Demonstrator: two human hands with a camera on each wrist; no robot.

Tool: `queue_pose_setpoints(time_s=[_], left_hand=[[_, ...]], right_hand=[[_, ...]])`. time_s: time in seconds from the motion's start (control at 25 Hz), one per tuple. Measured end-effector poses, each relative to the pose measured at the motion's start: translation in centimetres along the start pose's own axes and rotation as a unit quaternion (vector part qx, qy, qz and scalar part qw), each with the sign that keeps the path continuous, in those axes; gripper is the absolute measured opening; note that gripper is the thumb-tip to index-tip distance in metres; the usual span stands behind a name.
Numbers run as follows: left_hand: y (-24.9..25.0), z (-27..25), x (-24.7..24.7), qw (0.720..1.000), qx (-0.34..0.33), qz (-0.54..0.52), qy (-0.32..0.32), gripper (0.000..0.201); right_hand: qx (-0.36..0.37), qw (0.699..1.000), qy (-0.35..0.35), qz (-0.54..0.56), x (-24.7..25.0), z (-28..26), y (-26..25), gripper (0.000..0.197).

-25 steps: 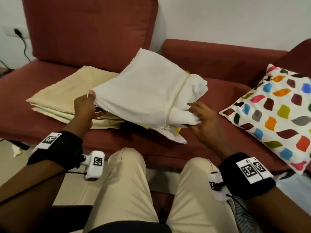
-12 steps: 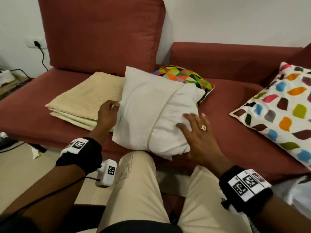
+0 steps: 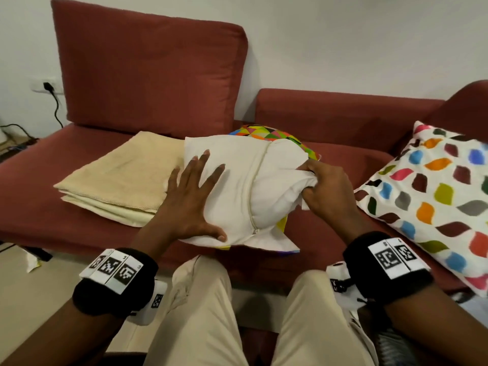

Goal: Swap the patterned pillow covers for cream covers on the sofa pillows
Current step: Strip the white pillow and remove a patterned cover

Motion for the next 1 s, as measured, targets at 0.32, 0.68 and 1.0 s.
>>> queue_pose_setpoints(time_s=[0.32,0.68,1.0], left_hand=[[-8.5,-3.2,-1.2,0.884,0.353,-0.25,0.175,0.072],[-10.4,-3.1,-0.2,0.848,0.326,-0.333,0.253,0.026],[-13.5,-3.8,-0.7,0.807,0.398,-0.336,0.279,0.028]], right_hand=[[0.058,0.985,-0.119,-0.11,-3.7,-0.9,-6.0,0.08],[0.142,0.947,-0.192,-0.214,-9.9,-0.7,-11.4,0.041],[0.166,0.96,-0.191,-0.116,-8.3,-2.3,-10.4,0.01]])
Point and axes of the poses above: each hand's wrist, its own z-axis towards the middle knuckle, its own x-axis out of the back of the hand, y = z × x, the point moved 8 cm from there along z, towards the middle knuckle, and after that the axes turned 3 degrees about z, right-handed, at the moved point
